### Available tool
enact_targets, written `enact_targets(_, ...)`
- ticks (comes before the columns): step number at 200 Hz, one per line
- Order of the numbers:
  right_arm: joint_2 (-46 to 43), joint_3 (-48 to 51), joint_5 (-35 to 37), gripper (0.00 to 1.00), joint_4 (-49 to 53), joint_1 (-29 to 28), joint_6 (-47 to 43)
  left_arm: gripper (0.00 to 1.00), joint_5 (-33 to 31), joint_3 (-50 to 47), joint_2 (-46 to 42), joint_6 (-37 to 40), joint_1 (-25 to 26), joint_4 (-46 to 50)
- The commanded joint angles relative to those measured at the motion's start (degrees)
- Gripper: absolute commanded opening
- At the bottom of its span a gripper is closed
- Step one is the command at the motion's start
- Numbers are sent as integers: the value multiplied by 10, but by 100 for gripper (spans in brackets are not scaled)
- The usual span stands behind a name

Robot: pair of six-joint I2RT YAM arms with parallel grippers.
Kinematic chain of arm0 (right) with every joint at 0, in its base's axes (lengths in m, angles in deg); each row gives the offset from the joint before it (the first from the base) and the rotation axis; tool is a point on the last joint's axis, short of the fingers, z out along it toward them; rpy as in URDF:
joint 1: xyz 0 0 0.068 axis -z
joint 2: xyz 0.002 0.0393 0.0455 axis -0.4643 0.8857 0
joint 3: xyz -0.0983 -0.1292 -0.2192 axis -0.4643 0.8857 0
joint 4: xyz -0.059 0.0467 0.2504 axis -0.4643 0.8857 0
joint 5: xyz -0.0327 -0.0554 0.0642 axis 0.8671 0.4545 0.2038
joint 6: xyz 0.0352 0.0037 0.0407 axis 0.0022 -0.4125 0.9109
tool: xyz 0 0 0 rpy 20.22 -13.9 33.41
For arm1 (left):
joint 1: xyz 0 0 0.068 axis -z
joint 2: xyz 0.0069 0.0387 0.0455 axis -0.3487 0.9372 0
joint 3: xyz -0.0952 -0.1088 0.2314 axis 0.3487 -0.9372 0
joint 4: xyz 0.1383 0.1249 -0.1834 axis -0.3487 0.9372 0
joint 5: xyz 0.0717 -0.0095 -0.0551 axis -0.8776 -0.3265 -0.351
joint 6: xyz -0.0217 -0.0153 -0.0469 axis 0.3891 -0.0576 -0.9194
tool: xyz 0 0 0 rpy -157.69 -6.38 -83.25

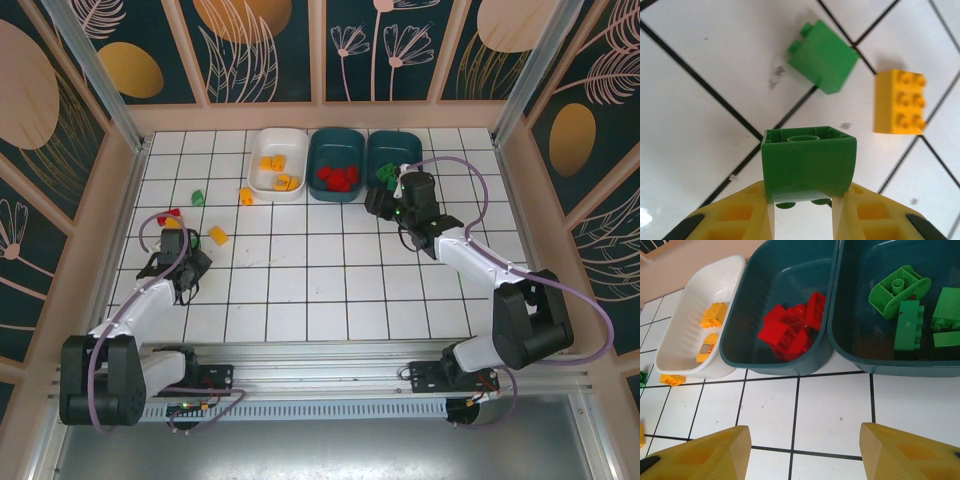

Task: Sort the legos into containers by color

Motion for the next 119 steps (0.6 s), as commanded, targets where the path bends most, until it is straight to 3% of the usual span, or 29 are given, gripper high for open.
enact_targets(1, -12, 7, 17, 60, -18, -5, 5, 12, 61, 21, -10, 11, 0, -15)
enact_targets(18, -9, 6, 25, 60, -13, -5, 2, 12, 71, 49, 0, 7, 30, -19)
enact_targets(55, -15, 22, 36, 59, -12, 9, 18, 9, 68, 181, 111, 13, 158, -32)
enact_targets(79, -33, 43, 36, 59, -7, 38, 42, 7, 68, 322, 219, 44, 234, -33)
enact_targets(119, -86, 91, 54, 59, 2, 109, 80, 7, 143, 561, 401, 102, 310, -47)
